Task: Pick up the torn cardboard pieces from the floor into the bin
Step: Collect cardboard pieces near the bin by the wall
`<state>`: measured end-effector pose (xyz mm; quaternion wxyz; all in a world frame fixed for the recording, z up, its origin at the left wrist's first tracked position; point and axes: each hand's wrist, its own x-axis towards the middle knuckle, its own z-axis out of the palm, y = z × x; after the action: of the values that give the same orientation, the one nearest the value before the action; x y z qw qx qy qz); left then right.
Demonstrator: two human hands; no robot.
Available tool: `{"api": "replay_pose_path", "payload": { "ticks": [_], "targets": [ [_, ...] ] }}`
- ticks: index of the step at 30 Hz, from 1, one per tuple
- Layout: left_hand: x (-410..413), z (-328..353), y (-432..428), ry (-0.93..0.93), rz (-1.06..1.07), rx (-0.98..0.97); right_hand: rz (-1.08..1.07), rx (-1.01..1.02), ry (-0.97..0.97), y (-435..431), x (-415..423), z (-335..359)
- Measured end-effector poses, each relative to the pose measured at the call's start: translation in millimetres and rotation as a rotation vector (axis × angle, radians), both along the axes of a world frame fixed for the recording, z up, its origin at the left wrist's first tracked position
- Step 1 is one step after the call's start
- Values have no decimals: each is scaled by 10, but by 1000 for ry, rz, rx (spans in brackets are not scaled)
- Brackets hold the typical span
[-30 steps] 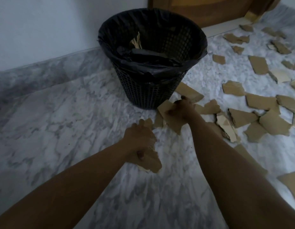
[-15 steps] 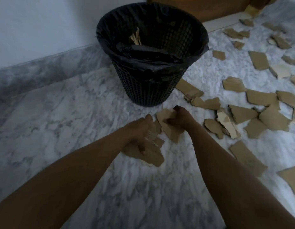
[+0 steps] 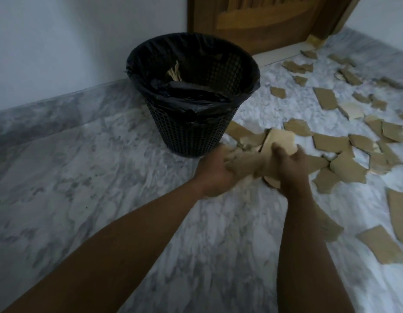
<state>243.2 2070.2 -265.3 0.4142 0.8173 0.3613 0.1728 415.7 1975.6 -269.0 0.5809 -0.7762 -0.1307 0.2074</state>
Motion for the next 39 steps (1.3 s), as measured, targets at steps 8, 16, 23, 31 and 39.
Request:
{"api": "replay_pose_path", "payload": {
  "ticks": [8,16,23,31,39],
  "targets": [
    [671,1800,478,-500,229,282,-20,512,-666,500,-11,2002],
    [36,2032,1351,-483,343,312,229,440,-754,1557,-365,2156],
    [-255,1659,1493,21,373,153,322,20,-665,1451,-217,1445],
    [-670,1230,1597,-149,688,-369,485,-151,96,1137,-177,1318],
    [19,1951,1636,-348,488,-289,489,-26,-1,1164,747,2052]
  ]
}}
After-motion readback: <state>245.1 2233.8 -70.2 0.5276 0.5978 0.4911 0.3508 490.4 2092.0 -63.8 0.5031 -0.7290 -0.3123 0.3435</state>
